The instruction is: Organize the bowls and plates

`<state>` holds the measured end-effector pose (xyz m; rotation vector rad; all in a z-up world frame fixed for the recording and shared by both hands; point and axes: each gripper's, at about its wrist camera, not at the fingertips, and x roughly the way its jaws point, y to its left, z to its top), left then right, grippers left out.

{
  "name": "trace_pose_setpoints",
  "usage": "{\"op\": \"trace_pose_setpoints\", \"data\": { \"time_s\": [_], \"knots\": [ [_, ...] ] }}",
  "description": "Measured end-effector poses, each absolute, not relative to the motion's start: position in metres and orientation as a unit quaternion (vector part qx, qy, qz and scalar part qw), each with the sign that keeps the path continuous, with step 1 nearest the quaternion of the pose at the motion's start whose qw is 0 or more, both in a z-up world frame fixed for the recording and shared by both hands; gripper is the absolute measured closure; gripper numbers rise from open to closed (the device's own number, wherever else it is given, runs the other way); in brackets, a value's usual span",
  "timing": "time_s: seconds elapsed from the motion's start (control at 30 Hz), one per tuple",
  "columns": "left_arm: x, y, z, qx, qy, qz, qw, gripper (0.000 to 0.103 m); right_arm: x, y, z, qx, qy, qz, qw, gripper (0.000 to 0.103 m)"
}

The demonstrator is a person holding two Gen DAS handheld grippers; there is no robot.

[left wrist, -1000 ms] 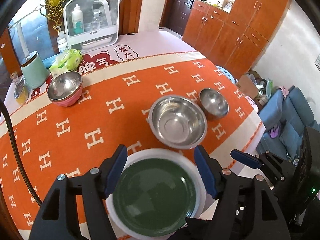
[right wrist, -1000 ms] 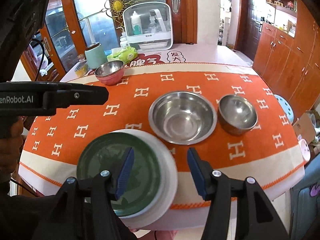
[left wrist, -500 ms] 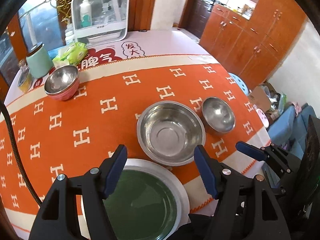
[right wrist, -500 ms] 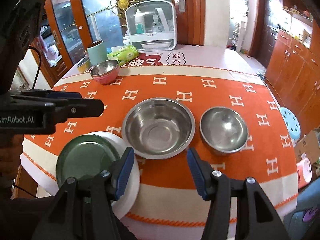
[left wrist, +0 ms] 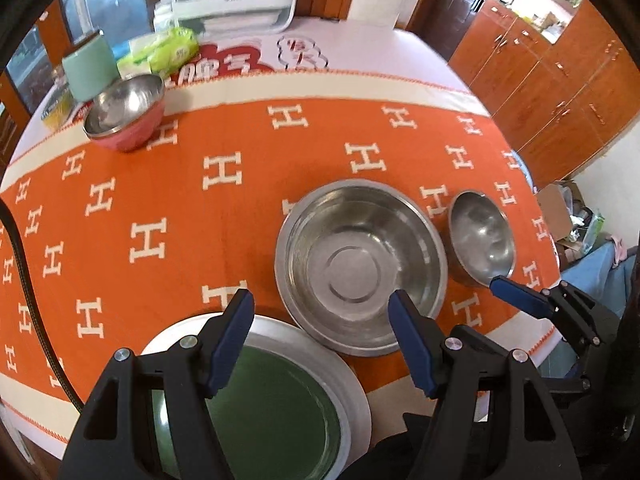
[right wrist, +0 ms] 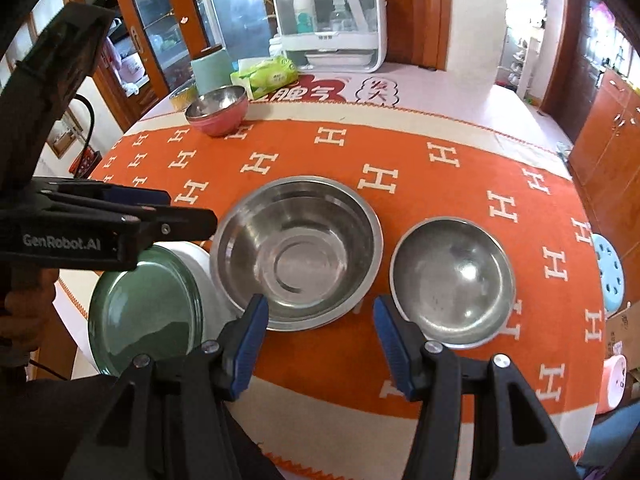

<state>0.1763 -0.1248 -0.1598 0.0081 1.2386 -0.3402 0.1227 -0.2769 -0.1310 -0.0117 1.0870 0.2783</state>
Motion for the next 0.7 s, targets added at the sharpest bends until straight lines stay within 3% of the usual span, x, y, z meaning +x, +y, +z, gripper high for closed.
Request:
{"op": "trace_pose_setpoints", "data": {
  "time_s": [0.7],
  "knots": [
    [0.226, -0.137, -0.230, -0.016, 0.673, -0.127, 0.729, 0.035, 0.165, -0.286, -0.172, 0.013, 0.560, 0.172, 0.810, 0.048]
  ]
}}
